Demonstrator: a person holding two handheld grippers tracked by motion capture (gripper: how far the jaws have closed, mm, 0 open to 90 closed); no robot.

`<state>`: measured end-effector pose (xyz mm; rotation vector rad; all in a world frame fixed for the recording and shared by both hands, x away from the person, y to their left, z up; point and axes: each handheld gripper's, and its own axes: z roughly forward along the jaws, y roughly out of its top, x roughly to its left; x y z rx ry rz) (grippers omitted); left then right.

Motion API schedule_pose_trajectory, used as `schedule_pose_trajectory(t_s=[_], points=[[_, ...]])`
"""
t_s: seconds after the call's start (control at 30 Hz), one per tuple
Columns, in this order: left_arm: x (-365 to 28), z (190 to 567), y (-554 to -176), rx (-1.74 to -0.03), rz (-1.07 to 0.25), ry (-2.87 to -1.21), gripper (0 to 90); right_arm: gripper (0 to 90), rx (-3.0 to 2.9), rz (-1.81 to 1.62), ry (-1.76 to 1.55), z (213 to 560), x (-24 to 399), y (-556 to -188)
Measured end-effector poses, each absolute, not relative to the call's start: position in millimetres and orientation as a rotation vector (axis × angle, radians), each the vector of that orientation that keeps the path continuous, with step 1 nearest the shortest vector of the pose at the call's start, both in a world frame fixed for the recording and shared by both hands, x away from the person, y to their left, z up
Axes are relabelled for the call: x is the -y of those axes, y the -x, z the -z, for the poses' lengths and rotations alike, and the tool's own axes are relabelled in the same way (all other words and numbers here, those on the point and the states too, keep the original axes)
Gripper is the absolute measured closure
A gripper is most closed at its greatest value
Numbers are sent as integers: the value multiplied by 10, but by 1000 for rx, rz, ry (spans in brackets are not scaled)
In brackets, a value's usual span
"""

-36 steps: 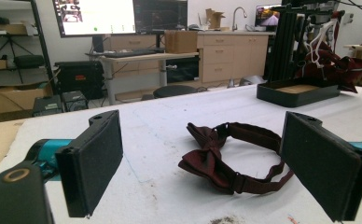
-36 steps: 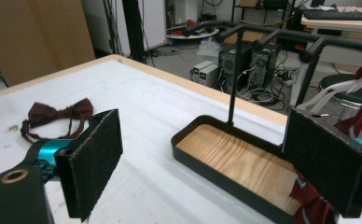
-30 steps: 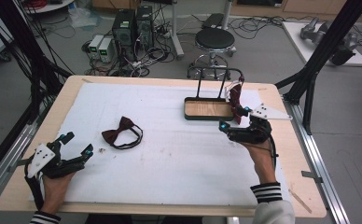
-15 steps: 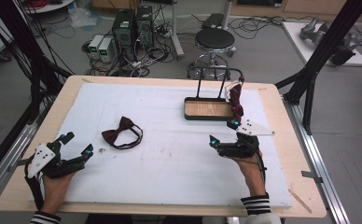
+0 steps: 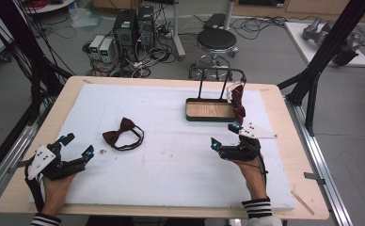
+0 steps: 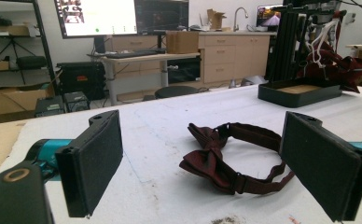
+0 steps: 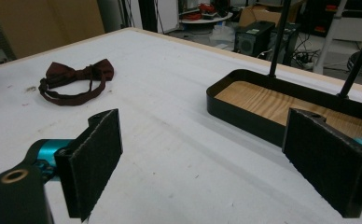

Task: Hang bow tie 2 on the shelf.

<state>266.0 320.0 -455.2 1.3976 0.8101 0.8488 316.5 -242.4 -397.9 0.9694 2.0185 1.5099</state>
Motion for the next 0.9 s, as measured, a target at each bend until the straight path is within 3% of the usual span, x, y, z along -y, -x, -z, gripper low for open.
schedule_pose_trajectory(t_s=[0.6, 0.9], points=[[-3177, 4533, -2700, -821, -829, -1443, 138, 109, -2038, -1529, -995, 4010, 2426, -3201], [-3197, 4416, -2810, -807, -731, -1521, 138, 108, -2079, -1507, -980, 4024, 2412, -3203]])
